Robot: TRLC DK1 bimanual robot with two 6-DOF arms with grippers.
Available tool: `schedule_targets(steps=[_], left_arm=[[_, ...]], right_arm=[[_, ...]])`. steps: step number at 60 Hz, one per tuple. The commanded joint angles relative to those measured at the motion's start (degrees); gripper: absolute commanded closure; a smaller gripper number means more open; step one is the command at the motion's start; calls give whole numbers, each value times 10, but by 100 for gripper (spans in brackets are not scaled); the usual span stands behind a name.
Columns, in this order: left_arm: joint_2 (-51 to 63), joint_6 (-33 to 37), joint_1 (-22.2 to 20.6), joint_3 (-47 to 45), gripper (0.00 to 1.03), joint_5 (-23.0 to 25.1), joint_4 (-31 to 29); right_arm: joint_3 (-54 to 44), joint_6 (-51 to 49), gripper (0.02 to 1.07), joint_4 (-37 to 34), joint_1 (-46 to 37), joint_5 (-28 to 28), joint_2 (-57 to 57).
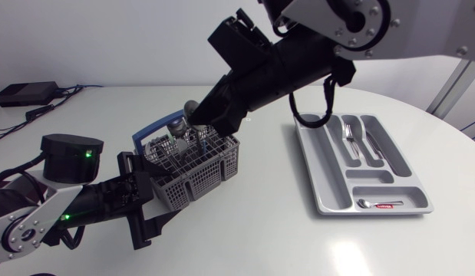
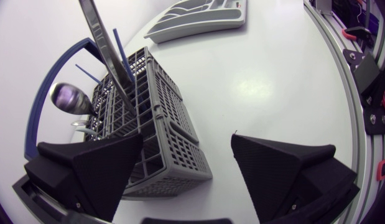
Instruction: Unload the cutlery basket into the drawer organizer.
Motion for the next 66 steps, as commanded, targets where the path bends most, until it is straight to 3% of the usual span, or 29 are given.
schedule_targets(steps=[1,16,27,38,52,66], left_arm=[[9,-17,-10,0,6,-10,-7],[-66,-41,-12,4,6,-29,-15],[-163,-52,-7,51,5,-26,-90],[-171,-68,-15,131,4,33,-182],[-89,-47,-5,203,5,151,-276],[-28,-28,12,242,4,219,-316]], right_arm=[[20,12,101,-12,6,2,-23],[17,21,101,-31,7,3,-71],[9,19,101,-53,12,-4,-114],[-13,-1,101,-82,20,-34,-157],[-43,-43,101,-122,42,-65,-190],[-50,-62,101,-141,56,-89,-198]])
